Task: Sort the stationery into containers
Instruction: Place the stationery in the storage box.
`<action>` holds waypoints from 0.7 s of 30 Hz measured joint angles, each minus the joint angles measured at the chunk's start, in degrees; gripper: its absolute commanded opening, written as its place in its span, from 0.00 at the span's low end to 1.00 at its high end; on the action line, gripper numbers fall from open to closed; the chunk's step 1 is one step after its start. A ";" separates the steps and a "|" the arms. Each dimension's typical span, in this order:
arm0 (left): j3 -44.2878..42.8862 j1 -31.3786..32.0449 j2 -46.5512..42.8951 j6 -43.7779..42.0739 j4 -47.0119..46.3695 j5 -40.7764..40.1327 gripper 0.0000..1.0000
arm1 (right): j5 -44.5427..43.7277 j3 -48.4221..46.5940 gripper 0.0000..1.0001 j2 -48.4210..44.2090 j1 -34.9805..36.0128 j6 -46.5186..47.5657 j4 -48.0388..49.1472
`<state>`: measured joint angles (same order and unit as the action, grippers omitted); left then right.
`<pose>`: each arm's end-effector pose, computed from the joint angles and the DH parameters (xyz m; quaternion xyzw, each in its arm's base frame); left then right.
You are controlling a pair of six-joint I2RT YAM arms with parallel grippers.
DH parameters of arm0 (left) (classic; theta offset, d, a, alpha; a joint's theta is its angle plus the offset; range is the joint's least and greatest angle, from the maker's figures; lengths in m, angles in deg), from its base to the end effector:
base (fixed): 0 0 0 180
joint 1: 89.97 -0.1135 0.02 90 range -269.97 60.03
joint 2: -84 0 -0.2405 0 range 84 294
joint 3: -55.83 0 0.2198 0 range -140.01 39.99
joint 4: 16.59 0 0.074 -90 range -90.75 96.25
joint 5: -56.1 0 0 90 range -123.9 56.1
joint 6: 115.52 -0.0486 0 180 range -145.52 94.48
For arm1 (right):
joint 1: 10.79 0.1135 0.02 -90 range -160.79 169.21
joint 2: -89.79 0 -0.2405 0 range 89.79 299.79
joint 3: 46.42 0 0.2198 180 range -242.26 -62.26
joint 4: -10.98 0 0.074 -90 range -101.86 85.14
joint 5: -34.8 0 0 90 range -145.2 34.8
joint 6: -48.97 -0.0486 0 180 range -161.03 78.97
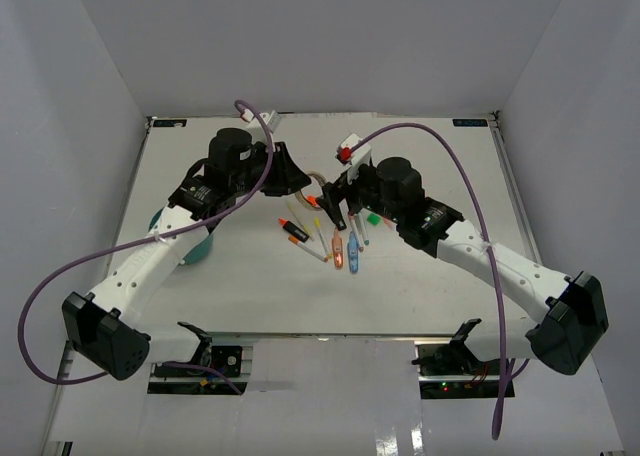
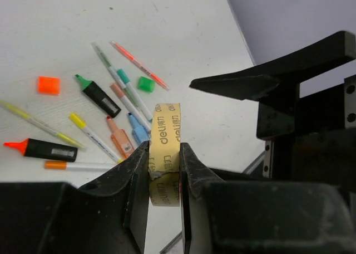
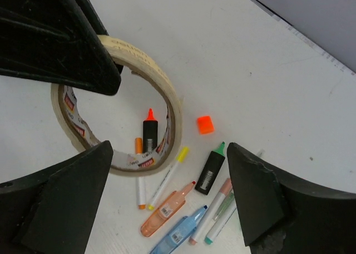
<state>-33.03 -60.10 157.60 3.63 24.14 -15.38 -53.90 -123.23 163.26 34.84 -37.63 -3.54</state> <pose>0.2287 -0.1491 0.3504 0.0911 0.8340 -0.3779 0.3915 0.2029 0.2090 0.3331 -0.3271 0.6999 0.2369 0.5890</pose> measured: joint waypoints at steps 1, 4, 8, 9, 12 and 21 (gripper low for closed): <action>0.00 0.00 -0.24 -0.44 0.50 -1.36 0.16 | 0.00 0.00 0.94 0.00 0.04 -0.11 -0.11; 0.00 0.00 -1.46 -2.27 2.64 -7.28 0.14 | -0.04 0.02 0.98 -0.35 0.15 0.26 -1.20; 0.00 -0.09 -4.20 -5.29 6.38 -18.45 0.13 | -0.04 2.14 0.90 -3.74 0.15 -0.04 -1.77; 0.00 -0.28 -5.07 -6.03 7.37 -21.33 0.12 | -0.07 2.95 0.90 -4.96 0.15 -0.17 -1.99; 0.00 -2.29 -7.45 -8.24 10.03 -28.59 0.11 | -0.09 5.68 0.90 -9.07 0.15 -0.61 -2.73; 0.13 -25.51 -11.13 -11.26 17.03 -37.18 0.07 | 1.29 16.31 0.90 -18.82 0.15 -1.18 0.35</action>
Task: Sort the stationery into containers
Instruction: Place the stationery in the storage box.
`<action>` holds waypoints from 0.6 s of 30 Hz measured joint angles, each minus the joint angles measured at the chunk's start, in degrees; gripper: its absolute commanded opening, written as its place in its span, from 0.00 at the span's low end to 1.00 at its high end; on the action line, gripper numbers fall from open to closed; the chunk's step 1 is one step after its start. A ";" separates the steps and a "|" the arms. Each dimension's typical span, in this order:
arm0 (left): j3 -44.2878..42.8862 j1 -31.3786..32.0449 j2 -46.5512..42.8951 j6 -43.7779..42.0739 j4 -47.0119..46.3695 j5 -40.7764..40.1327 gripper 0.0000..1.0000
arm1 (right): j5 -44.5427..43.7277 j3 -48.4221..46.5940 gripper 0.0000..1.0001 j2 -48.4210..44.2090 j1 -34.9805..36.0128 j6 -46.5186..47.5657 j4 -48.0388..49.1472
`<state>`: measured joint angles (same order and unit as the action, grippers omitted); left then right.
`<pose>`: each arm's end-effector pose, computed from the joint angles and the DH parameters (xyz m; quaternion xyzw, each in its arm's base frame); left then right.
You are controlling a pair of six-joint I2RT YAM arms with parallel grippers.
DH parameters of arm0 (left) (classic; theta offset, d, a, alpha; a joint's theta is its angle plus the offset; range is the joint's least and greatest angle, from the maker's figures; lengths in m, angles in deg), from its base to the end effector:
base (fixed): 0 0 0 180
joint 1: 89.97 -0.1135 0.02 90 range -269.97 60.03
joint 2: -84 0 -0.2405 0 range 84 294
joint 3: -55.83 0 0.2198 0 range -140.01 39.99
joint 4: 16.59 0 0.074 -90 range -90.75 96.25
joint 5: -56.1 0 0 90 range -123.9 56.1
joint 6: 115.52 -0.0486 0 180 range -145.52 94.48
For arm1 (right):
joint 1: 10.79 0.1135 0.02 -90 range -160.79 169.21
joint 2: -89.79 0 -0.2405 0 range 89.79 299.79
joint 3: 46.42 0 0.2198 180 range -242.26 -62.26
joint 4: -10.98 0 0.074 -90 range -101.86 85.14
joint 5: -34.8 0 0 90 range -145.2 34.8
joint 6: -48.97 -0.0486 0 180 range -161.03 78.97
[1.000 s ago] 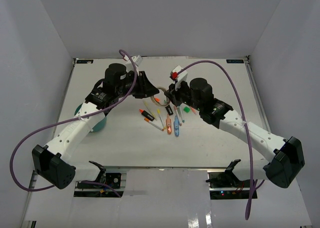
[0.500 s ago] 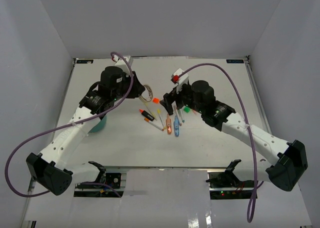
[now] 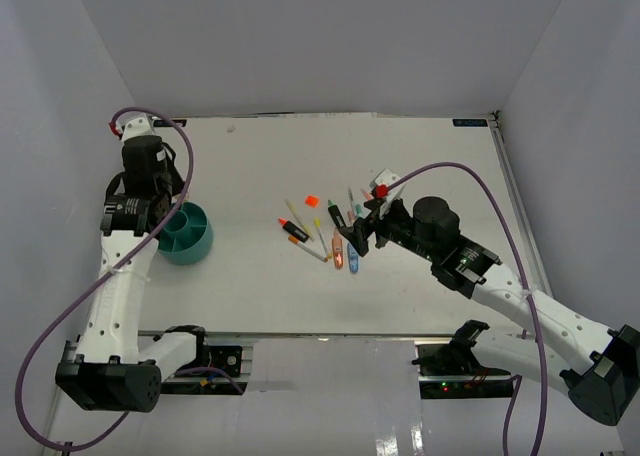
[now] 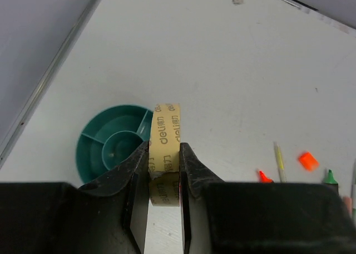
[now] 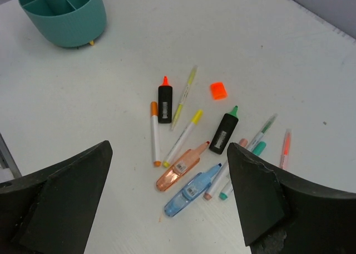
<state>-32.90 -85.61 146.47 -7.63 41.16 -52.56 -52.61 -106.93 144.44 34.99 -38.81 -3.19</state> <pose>0.2089 -0.0003 0.3613 -0.1801 0.8456 0.0457 0.5005 0.1524 0.1597 0.3144 -0.3211 0.6849 0.2585 0.6008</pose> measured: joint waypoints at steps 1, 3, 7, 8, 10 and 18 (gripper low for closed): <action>0.13 -1.44 -0.35 0.20 0.68 -0.79 0.06 | 0.17 1.20 0.90 -0.70 0.00 -0.17 0.00; 0.50 -4.37 -1.05 0.85 1.68 -1.49 0.05 | 0.44 2.43 0.90 -1.20 0.00 -0.57 -0.13; 2.60 -10.60 -2.21 3.06 2.80 -2.58 0.03 | 0.85 2.60 0.90 -1.31 0.00 -1.73 -0.28; 3.30 -11.82 -2.38 3.61 3.19 -2.60 0.03 | 0.92 2.71 0.90 -1.40 0.00 -1.84 -0.24; 4.76 -13.81 -2.62 4.55 3.39 -2.58 0.03 | 1.16 3.43 0.90 -1.77 0.00 -2.12 -0.17; 7.37 -17.59 -0.81 5.07 2.58 -0.31 0.02 | 1.75 4.87 0.90 -2.56 0.00 -2.67 -0.31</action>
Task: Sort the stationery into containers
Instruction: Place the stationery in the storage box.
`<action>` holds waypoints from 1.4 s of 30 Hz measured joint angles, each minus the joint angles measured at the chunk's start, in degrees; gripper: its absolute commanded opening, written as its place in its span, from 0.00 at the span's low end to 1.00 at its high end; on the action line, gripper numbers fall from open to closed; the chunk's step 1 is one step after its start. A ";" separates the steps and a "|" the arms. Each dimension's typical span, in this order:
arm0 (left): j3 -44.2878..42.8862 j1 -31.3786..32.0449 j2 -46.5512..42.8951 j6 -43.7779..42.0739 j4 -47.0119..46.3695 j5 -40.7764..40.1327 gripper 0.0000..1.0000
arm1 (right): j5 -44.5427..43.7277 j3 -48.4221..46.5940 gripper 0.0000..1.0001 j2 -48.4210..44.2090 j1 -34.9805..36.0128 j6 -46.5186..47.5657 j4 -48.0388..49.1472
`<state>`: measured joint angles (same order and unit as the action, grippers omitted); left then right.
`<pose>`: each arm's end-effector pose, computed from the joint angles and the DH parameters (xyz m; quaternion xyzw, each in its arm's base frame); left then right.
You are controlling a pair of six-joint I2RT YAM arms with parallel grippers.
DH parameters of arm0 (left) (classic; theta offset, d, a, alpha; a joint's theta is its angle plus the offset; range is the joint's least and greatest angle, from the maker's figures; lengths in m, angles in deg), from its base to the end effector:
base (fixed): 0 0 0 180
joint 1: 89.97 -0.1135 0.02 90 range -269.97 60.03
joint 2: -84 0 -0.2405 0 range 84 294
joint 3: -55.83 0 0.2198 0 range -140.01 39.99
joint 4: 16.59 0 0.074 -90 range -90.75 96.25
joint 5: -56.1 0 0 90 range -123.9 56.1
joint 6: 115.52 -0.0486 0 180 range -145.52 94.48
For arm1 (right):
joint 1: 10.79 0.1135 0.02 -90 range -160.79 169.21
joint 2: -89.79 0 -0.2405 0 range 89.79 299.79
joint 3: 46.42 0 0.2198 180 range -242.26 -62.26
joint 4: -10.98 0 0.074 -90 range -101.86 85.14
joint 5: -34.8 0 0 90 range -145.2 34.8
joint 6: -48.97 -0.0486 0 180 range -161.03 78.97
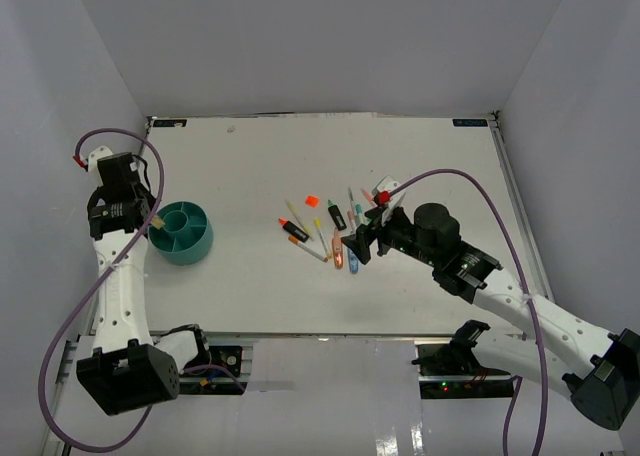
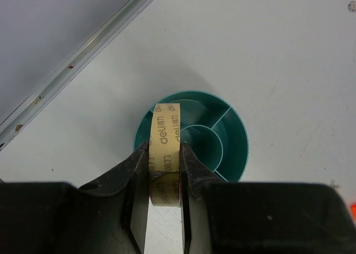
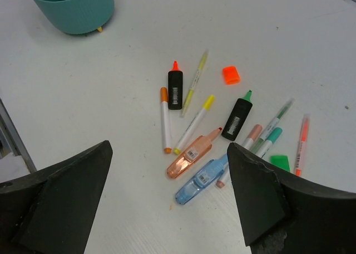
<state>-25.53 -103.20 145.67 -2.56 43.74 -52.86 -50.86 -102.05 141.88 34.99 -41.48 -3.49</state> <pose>0.1948 0.0620 0.3211 -0.3437 0.8306 0.1142 0.4231 0.1451 0.1544 0.2936 -0.3192 0.7019 0.2766 0.5736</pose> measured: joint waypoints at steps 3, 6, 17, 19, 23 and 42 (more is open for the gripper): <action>0.00 -0.76 1.60 -1.14 -1.33 0.55 0.01 | 0.44 0.28 0.90 -0.55 0.00 0.00 0.02; 0.00 -2.03 3.17 -1.73 -2.64 1.92 0.01 | 0.83 0.31 0.90 -1.01 0.00 0.00 0.04; 4.63 -3.87 2.32 -1.90 -3.58 3.54 0.00 | 1.68 1.46 0.90 -2.25 0.00 0.02 0.04; 5.49 -3.87 2.08 -1.40 -2.99 3.65 0.00 | 1.79 1.46 0.90 -2.25 0.00 0.00 0.09; 7.15 -3.89 2.03 -0.39 -2.89 3.85 0.00 | 1.79 1.62 0.90 -2.27 0.00 0.00 0.11; 13.07 -4.31 0.50 1.92 -5.88 3.28 0.64 | 1.68 2.19 0.90 -2.08 0.00 0.00 0.09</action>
<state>-12.46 -107.51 146.17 -0.63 37.86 -49.58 -49.17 -99.87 139.81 34.99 -41.48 -3.41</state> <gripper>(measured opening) 0.577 0.903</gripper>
